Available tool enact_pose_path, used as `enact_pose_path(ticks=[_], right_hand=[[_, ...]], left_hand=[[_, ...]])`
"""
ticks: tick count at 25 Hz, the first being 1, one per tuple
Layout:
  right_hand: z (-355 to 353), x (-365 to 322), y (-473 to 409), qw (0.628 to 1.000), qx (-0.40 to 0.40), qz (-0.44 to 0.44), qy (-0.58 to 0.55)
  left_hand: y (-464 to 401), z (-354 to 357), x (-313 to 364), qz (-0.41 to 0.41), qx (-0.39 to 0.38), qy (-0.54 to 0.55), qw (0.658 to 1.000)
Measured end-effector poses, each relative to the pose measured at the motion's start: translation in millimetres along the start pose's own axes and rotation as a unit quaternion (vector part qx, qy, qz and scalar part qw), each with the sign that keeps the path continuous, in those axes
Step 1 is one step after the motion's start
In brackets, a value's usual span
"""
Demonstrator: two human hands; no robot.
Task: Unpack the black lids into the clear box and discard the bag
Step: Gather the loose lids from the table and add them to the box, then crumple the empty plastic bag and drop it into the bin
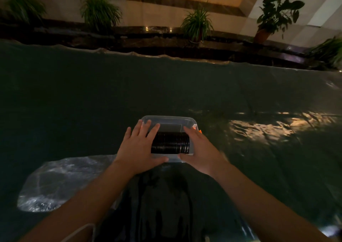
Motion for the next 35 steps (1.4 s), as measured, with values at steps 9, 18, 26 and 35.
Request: enact_pose_path(ticks=[9,18,26,35], right_hand=[[35,-61,50,0.990,0.081,-0.114,0.013],[156,-128,23,0.982,-0.122,-0.133,0.051],[185,-140,3,0.956,-0.217,-0.154,0.124],[90,-198,8,0.949,-0.176,-0.150,-0.215]], left_hand=[[90,-21,-58,-0.089,0.031,0.037,0.995],[192,44,-84,-0.060,-0.081,-0.046,0.994],[210,0,-126,-0.163,0.084,0.213,0.960],[191,-113,-179,-0.233,0.130,0.581,0.769]])
Point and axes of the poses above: each hand's wrist, its own y-axis away from the middle knuckle, its own z-axis out of the palm, x = y × z, the point moved 5 cm from there along -y, towards the middle knuckle, and after that the axes turned 11 degrees about x, right-handed, at the moved point
